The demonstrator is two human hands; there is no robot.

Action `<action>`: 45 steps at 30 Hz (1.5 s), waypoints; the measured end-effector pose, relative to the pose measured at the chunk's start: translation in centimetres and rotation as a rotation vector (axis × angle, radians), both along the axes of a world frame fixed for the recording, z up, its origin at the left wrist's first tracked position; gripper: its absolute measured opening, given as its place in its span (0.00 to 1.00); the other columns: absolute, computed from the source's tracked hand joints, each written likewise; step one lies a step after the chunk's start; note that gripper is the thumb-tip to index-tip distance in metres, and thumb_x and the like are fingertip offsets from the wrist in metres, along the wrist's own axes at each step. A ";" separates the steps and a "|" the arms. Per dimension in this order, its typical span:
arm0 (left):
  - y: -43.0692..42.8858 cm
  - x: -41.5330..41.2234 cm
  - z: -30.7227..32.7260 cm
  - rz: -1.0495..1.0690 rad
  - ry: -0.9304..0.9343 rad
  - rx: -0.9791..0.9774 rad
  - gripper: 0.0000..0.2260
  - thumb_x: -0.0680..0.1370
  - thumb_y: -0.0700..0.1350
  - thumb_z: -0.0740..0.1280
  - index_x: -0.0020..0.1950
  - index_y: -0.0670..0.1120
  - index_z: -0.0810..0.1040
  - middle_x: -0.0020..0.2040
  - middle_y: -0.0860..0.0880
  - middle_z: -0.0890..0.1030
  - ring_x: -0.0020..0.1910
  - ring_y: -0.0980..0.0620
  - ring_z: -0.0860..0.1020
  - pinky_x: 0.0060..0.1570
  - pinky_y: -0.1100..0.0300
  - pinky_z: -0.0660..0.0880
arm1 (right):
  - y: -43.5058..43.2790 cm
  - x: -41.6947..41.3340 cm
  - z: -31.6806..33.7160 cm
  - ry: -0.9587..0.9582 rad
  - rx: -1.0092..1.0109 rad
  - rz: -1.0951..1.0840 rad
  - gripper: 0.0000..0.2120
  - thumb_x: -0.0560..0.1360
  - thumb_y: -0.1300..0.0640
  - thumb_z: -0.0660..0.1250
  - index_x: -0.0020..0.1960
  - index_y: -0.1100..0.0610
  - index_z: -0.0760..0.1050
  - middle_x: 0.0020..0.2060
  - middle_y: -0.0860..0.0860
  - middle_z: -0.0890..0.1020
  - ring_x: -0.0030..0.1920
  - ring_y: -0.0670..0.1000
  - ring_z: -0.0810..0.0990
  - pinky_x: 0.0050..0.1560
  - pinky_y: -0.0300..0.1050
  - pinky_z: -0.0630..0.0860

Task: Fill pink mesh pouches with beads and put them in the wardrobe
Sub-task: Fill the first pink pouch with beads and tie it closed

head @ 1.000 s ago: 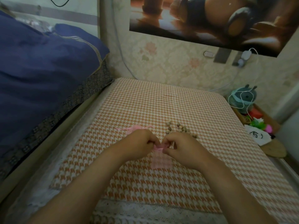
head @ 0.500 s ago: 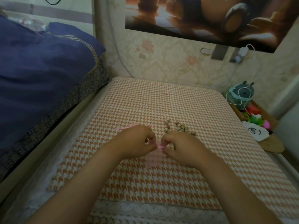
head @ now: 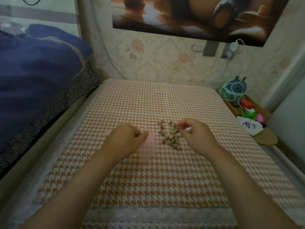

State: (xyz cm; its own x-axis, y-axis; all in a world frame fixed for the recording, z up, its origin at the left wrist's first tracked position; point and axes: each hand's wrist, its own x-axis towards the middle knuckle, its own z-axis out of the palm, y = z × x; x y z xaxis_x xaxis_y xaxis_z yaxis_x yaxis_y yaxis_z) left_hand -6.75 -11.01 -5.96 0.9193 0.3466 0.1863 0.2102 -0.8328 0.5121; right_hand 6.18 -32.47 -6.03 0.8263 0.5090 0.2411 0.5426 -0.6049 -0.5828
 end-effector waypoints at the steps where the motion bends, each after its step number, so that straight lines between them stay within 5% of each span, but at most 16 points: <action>1: 0.0 0.1 -0.2 0.008 -0.003 -0.013 0.24 0.78 0.58 0.64 0.29 0.43 0.78 0.24 0.44 0.75 0.25 0.47 0.74 0.33 0.51 0.76 | 0.1 0.2 -0.6 0.025 -0.051 -0.012 0.10 0.78 0.56 0.66 0.54 0.42 0.79 0.49 0.40 0.81 0.47 0.39 0.79 0.51 0.44 0.78; 6: -0.5 0.2 0.2 0.030 -0.021 -0.161 0.04 0.74 0.47 0.69 0.41 0.54 0.83 0.37 0.60 0.79 0.35 0.61 0.78 0.35 0.63 0.75 | 1.2 0.2 -1.9 0.080 -0.385 -0.057 0.06 0.74 0.52 0.69 0.50 0.44 0.78 0.47 0.43 0.80 0.48 0.48 0.79 0.46 0.46 0.77; 13: 0.0 -0.4 0.1 -0.044 0.061 -0.187 0.09 0.75 0.42 0.65 0.45 0.56 0.81 0.43 0.59 0.79 0.35 0.62 0.76 0.28 0.72 0.67 | 1.6 0.4 -2.7 0.139 -0.392 -0.064 0.08 0.73 0.60 0.69 0.43 0.47 0.74 0.44 0.47 0.79 0.46 0.51 0.79 0.48 0.47 0.78; 16: -0.2 -0.3 0.0 -0.072 0.035 -0.144 0.07 0.76 0.45 0.65 0.46 0.57 0.81 0.44 0.60 0.79 0.36 0.62 0.76 0.32 0.65 0.69 | 2.2 0.2 -1.2 0.042 -0.163 -0.102 0.07 0.73 0.58 0.71 0.47 0.47 0.78 0.43 0.42 0.80 0.47 0.45 0.80 0.49 0.45 0.79; 19: -0.4 -0.1 -0.1 -0.105 0.074 -0.089 0.08 0.75 0.48 0.64 0.49 0.58 0.79 0.45 0.61 0.78 0.39 0.63 0.75 0.35 0.63 0.71 | 3.7 -2.2 1.6 0.021 0.201 -0.008 0.06 0.72 0.56 0.75 0.46 0.47 0.81 0.41 0.41 0.83 0.37 0.37 0.78 0.41 0.34 0.76; 22: -0.5 0.1 -0.2 -0.145 0.080 -0.098 0.08 0.74 0.49 0.64 0.50 0.58 0.79 0.46 0.60 0.79 0.41 0.62 0.76 0.38 0.62 0.72 | 4.7 -4.8 2.8 0.153 0.323 0.186 0.07 0.71 0.57 0.77 0.46 0.48 0.83 0.41 0.41 0.84 0.29 0.46 0.76 0.34 0.39 0.77; 25: -0.3 -0.1 -0.3 -0.163 0.073 -0.113 0.06 0.76 0.51 0.64 0.50 0.56 0.79 0.46 0.56 0.80 0.42 0.58 0.78 0.39 0.59 0.74 | 5.1 -5.3 2.1 0.152 0.287 0.251 0.05 0.70 0.55 0.78 0.42 0.48 0.84 0.35 0.40 0.83 0.27 0.45 0.72 0.32 0.39 0.73; 29: -0.2 -0.4 0.0 -0.196 0.101 -0.236 0.05 0.76 0.49 0.63 0.48 0.53 0.79 0.42 0.53 0.80 0.41 0.54 0.78 0.40 0.57 0.75 | 5.6 -5.2 0.9 0.076 0.225 0.289 0.04 0.70 0.54 0.78 0.43 0.46 0.85 0.39 0.40 0.84 0.29 0.43 0.72 0.35 0.45 0.76; 33: -0.3 -0.6 0.2 -0.227 0.163 -0.292 0.05 0.77 0.48 0.64 0.41 0.54 0.76 0.39 0.53 0.79 0.38 0.55 0.76 0.36 0.60 0.69 | 5.9 -4.8 0.2 0.004 0.110 0.346 0.05 0.72 0.54 0.76 0.46 0.45 0.86 0.40 0.39 0.83 0.34 0.42 0.76 0.37 0.37 0.73; 38: -0.1 -0.3 0.2 -0.206 0.142 -0.321 0.07 0.76 0.44 0.63 0.41 0.54 0.78 0.37 0.54 0.79 0.35 0.57 0.75 0.34 0.62 0.68 | 5.4 -4.5 0.8 -0.049 -0.114 0.342 0.07 0.77 0.52 0.67 0.48 0.43 0.83 0.51 0.40 0.76 0.40 0.36 0.73 0.44 0.36 0.69; 41: 0.0 -0.4 0.2 -0.190 0.122 -0.249 0.08 0.75 0.46 0.63 0.46 0.55 0.82 0.41 0.56 0.82 0.39 0.58 0.79 0.39 0.61 0.74 | 4.5 -4.2 1.2 -0.047 -0.290 0.359 0.08 0.73 0.52 0.66 0.47 0.41 0.80 0.54 0.40 0.75 0.48 0.37 0.75 0.50 0.45 0.75; 45: -0.9 0.0 0.1 -0.098 0.051 -0.177 0.08 0.74 0.50 0.66 0.43 0.52 0.85 0.38 0.54 0.84 0.36 0.58 0.80 0.41 0.56 0.79 | 4.2 -4.2 1.5 -0.058 -0.346 0.329 0.02 0.73 0.48 0.69 0.43 0.43 0.81 0.41 0.38 0.78 0.41 0.37 0.74 0.46 0.43 0.73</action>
